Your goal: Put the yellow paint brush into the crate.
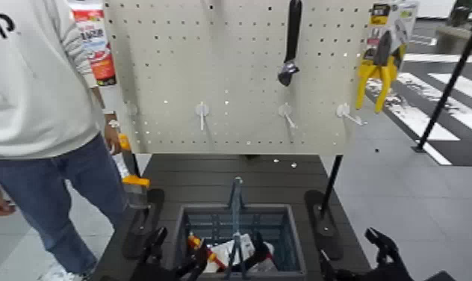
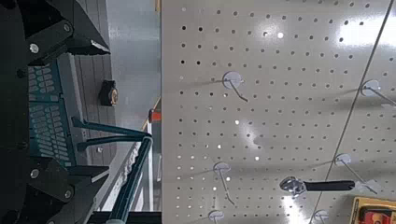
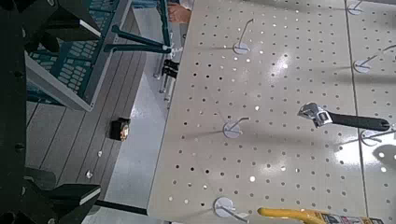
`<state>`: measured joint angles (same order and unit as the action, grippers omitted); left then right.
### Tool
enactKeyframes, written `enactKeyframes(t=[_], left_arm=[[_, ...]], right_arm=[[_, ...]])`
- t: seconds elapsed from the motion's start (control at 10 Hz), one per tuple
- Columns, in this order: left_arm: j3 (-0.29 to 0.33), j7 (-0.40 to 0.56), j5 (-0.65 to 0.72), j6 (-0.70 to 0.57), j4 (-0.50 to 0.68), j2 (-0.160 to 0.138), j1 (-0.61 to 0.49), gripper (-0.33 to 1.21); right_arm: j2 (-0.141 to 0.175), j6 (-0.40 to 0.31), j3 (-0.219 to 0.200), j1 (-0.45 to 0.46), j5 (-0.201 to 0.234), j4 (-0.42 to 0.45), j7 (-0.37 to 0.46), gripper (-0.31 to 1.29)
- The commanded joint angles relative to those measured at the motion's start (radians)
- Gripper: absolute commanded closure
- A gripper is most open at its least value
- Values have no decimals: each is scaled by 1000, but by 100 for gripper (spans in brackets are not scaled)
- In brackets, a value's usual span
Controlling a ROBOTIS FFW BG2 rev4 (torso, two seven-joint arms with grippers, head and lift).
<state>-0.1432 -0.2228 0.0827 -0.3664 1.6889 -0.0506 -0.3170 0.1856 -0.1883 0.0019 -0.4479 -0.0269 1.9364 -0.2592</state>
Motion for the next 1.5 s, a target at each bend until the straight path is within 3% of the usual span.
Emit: enactKeyframes(t=[0.1, 0.5, 0.9, 1.2, 1.5], left_arm=[[7, 5, -5, -31, -5, 9, -5, 37], [39, 7, 63, -37, -25, 29, -14, 37], [195, -41, 58, 9, -25, 94, 10, 37], [292, -96, 68, 72, -21, 98, 61, 37], [361, -151, 75, 167, -11, 80, 118, 37]], right_arm=[[0, 3, 1, 0, -1, 0, 0, 15], [-2, 4, 1, 0, -1, 1, -2, 15], [-6, 9, 1, 2, -1, 1, -2, 15], [-6, 10, 3, 5, -1, -2, -2, 15], [-9, 12, 3, 6, -1, -2, -3, 15]])
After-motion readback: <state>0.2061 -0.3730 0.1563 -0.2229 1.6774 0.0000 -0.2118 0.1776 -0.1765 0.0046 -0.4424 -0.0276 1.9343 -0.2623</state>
